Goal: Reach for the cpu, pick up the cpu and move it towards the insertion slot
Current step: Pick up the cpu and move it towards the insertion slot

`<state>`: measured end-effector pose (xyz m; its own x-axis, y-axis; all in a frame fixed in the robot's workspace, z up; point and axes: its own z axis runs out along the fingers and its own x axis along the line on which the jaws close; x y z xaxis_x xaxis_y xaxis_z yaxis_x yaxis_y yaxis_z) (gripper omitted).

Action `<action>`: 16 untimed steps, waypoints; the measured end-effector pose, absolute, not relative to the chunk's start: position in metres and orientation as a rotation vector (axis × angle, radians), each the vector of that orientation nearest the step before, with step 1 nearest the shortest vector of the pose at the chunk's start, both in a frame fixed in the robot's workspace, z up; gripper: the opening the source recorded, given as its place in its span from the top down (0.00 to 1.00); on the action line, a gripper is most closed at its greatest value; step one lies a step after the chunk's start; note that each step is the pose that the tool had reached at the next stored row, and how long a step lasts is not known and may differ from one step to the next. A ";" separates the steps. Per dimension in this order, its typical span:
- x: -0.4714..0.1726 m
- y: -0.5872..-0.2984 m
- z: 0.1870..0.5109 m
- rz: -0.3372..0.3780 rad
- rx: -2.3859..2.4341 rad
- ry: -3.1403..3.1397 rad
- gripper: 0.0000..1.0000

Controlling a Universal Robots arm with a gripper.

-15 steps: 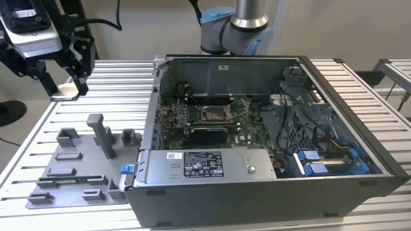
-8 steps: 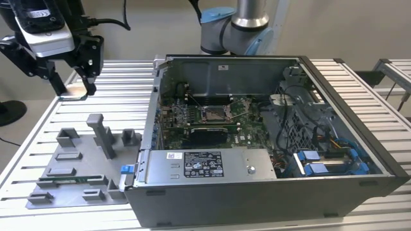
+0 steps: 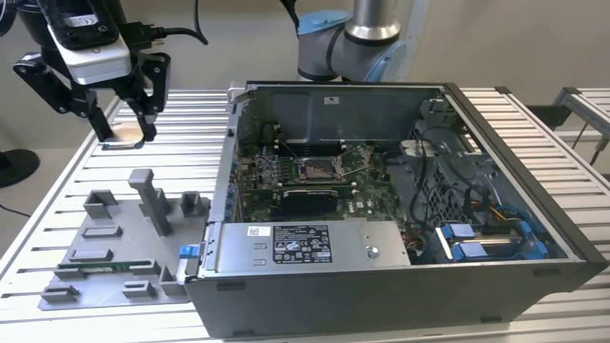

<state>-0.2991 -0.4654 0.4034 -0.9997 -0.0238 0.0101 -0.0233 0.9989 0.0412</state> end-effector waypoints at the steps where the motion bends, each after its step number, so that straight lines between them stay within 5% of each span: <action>1: -0.297 -0.465 0.403 -0.064 0.037 -3.130 1.00; 16: -0.273 -0.465 0.403 -0.064 0.037 -3.130 1.00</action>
<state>-0.2726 -0.4654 0.4034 -0.9997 -0.0238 0.0101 -0.0234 0.9989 0.0412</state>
